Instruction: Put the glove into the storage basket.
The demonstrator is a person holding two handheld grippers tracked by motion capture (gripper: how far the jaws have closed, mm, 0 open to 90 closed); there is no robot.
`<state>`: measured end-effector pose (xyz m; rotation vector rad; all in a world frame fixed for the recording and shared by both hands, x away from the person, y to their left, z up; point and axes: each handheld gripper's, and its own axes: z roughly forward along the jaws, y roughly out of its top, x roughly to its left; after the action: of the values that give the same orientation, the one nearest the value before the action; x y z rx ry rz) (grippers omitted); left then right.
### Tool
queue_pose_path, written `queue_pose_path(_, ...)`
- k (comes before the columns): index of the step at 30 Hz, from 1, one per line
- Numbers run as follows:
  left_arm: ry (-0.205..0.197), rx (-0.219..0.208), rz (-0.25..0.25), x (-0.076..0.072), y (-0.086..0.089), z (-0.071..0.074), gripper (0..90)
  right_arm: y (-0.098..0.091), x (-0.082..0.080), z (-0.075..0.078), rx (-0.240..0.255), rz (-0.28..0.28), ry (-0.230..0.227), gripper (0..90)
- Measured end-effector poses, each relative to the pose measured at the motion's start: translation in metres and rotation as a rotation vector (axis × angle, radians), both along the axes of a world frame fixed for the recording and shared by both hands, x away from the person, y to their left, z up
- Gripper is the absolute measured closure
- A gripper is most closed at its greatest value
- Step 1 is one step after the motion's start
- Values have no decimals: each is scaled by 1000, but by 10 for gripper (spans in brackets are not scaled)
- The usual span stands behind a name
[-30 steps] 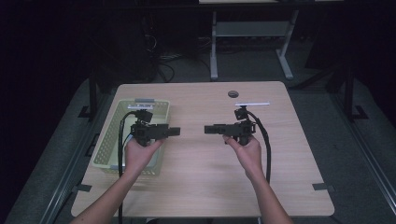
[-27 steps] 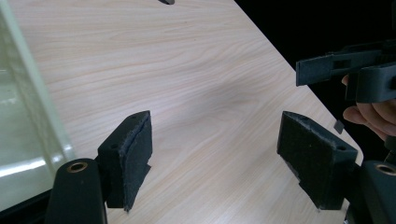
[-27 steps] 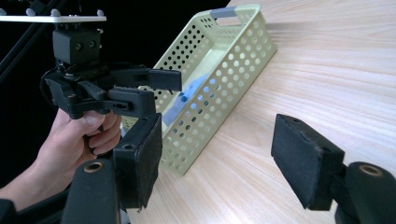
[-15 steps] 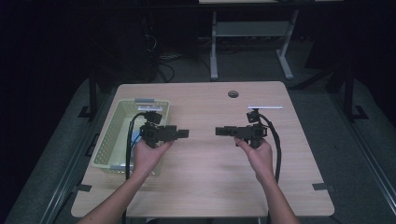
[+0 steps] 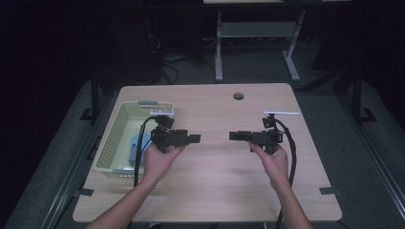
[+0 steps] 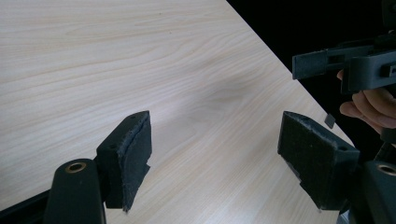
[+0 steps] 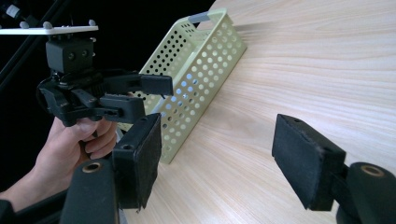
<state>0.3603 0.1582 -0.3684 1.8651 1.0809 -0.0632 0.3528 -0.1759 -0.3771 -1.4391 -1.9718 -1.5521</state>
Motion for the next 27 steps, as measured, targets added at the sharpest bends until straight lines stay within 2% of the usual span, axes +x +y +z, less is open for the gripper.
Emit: queue_pose_path(27, 17, 0, -45, -11, -25, -19, 256, -36, -13, -19, 19, -56, 25, 317)
